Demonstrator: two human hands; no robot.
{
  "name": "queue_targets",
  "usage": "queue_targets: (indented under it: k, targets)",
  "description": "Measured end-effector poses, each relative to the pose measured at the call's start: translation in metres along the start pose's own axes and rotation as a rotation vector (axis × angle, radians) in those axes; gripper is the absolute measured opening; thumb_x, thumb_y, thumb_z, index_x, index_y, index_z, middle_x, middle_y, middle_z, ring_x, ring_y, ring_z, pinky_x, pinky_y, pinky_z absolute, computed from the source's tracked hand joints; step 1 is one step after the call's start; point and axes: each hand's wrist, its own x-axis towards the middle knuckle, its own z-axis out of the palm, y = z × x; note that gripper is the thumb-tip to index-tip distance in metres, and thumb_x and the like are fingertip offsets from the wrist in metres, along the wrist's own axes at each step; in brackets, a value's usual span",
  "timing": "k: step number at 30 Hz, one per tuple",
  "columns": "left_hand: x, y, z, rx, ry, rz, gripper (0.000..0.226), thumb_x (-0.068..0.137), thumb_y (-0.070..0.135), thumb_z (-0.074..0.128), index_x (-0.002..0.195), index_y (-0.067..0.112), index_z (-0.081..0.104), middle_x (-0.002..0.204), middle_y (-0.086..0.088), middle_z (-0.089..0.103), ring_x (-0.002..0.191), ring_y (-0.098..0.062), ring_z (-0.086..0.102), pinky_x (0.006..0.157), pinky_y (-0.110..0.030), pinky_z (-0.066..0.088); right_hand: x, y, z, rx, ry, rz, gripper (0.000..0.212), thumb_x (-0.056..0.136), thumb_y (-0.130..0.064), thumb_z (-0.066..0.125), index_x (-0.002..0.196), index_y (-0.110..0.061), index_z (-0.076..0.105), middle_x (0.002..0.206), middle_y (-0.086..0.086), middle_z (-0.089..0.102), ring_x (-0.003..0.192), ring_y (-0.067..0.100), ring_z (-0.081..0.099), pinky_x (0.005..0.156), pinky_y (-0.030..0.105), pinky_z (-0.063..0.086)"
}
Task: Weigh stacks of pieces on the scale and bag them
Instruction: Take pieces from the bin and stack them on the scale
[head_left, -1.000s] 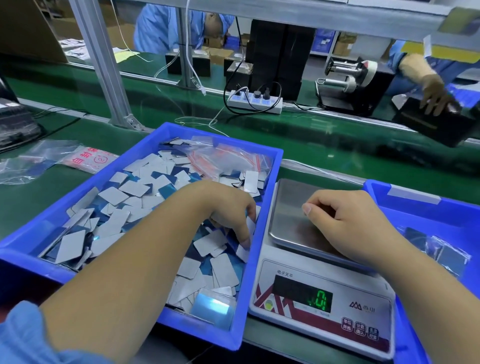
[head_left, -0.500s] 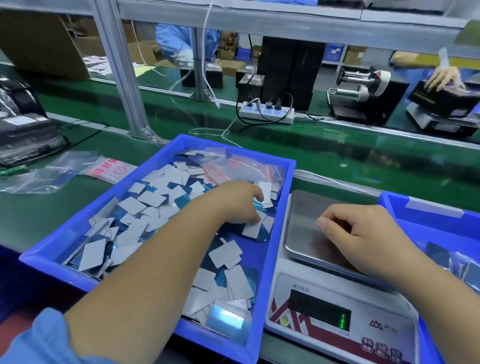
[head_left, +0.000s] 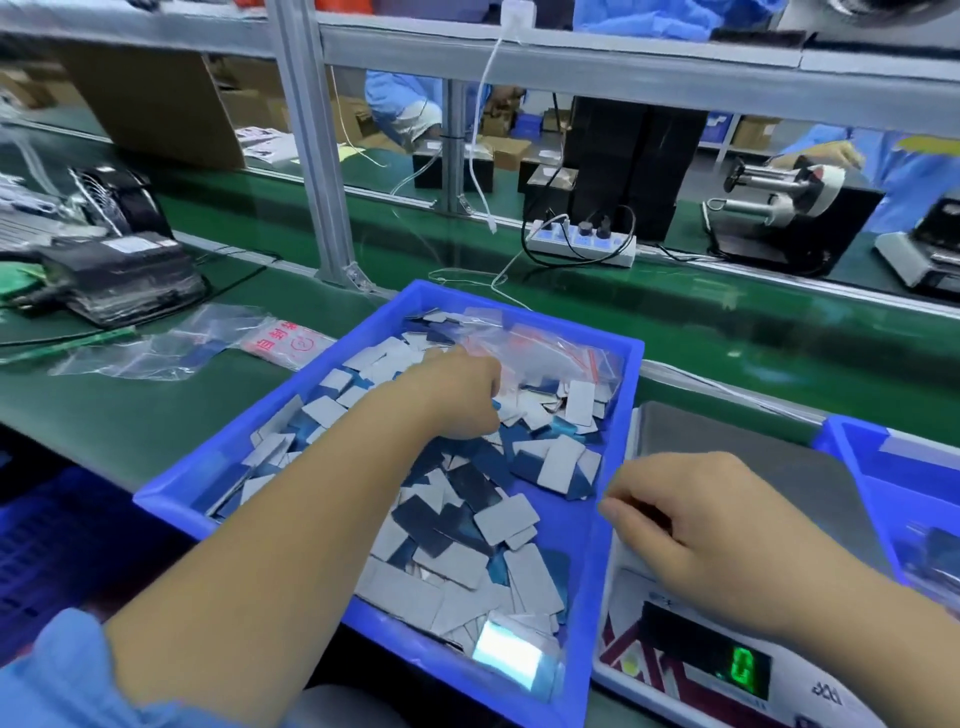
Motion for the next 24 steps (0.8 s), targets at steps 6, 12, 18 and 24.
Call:
queue_targets:
  k: [6,12,18,24]
  targets:
    - [-0.002,-0.022,-0.003,-0.011,0.032,-0.077,0.045,0.085,0.038,0.066,0.125,0.028,0.047,0.122,-0.007,0.041,0.124,-0.031,0.034,0.083,-0.038,0.037,0.038,-0.035,0.014,-0.086,-0.09,-0.11,0.023,0.097,-0.045,0.036,0.095,-0.03,0.054,0.084,-0.012,0.056,0.078,0.011,0.051,0.072,0.032,0.047]
    - [-0.01,-0.063,0.003,0.053,0.014,-0.188,0.108,0.054,0.082,0.067,0.145,0.044,0.024,0.151,-0.005,0.024,0.138,-0.036,0.021,0.105,-0.051,0.028,0.079,-0.046,0.033,-0.077,-0.127,-0.088,0.021,0.096,-0.041,0.039,0.092,-0.027,0.054,0.085,-0.008,0.059,0.082,0.016,0.053,0.073,0.036,0.049]
    - [-0.012,-0.073,0.012,0.118,-0.134,-0.185,0.144,0.033,0.096,0.06,0.152,0.045,-0.002,0.16,-0.002,0.007,0.148,-0.036,0.009,0.11,-0.061,0.03,0.091,-0.044,0.04,-0.069,-0.163,-0.061,0.021,0.093,-0.043,0.039,0.089,-0.028,0.054,0.081,-0.01,0.058,0.079,0.012,0.052,0.072,0.039,0.05]
    - [-0.003,-0.069,0.005,0.074,-0.164,-0.228,0.134,0.05,0.078,0.078,0.154,0.044,-0.001,0.163,0.0,0.0,0.149,-0.036,0.006,0.105,-0.06,0.037,0.092,-0.041,0.041,-0.045,-0.161,-0.052,0.019,0.093,-0.04,0.042,0.088,-0.028,0.056,0.079,-0.012,0.057,0.076,0.01,0.051,0.071,0.037,0.05]
